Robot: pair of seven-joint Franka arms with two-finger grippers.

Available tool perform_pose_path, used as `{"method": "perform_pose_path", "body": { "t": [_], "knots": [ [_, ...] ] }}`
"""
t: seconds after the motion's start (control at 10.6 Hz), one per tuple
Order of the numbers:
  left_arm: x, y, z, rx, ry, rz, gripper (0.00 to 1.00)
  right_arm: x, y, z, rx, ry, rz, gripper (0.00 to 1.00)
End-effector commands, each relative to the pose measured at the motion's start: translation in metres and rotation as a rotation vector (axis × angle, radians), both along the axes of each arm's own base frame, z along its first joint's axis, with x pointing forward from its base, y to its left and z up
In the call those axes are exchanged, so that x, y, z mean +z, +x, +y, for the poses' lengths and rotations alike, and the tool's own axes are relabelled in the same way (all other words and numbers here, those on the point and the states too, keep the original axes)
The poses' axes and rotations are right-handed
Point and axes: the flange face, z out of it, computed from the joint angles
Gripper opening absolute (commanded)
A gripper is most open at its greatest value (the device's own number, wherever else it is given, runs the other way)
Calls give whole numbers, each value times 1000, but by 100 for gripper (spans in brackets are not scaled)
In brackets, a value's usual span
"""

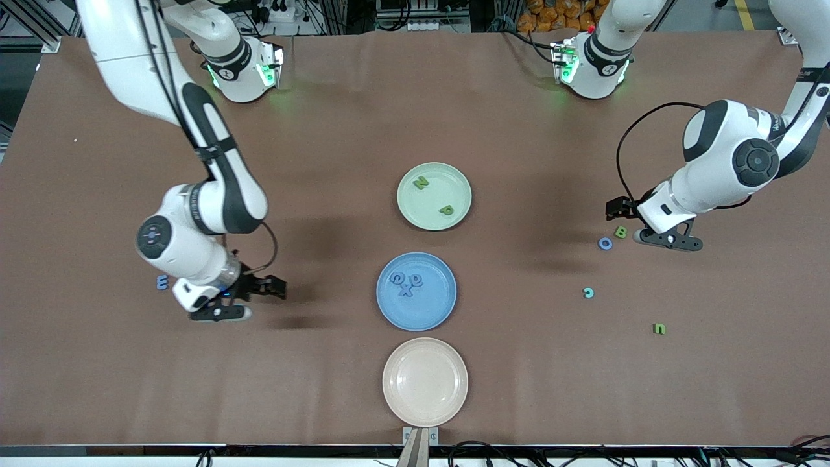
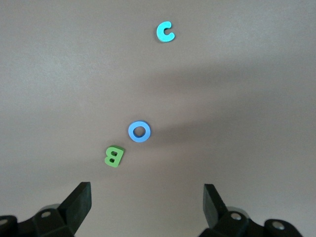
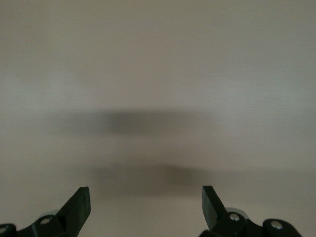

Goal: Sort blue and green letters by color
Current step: 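Reach the blue m with the right gripper while the left gripper reaches green B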

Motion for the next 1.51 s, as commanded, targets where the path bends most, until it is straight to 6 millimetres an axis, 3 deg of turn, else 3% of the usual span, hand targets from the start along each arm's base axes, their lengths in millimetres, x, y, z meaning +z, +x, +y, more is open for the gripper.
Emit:
{"method": "perform_pose_path", "body": {
  "t": [0.0,0.19,0.38,0.76,1.04,1.42],
  "knots": [
    [-18,-1,46,-45,-4,5,100,26,-10,-82,90,-173,66,100],
    [-35,-7,77,-74,-2,18,100,39,-13,-136,142,-187,83,100],
    [-53,-13,96,-120,4,19,100,42,-15,-185,155,-187,82,100],
    [-69,-35,77,-152,62,7,100,25,-27,-251,128,-188,84,100],
    [-87,-43,76,-166,70,-9,100,-10,-35,-263,116,-198,48,100],
    [-95,-55,54,-218,93,-33,100,-60,-37,-264,113,-206,36,100]
  ]
}}
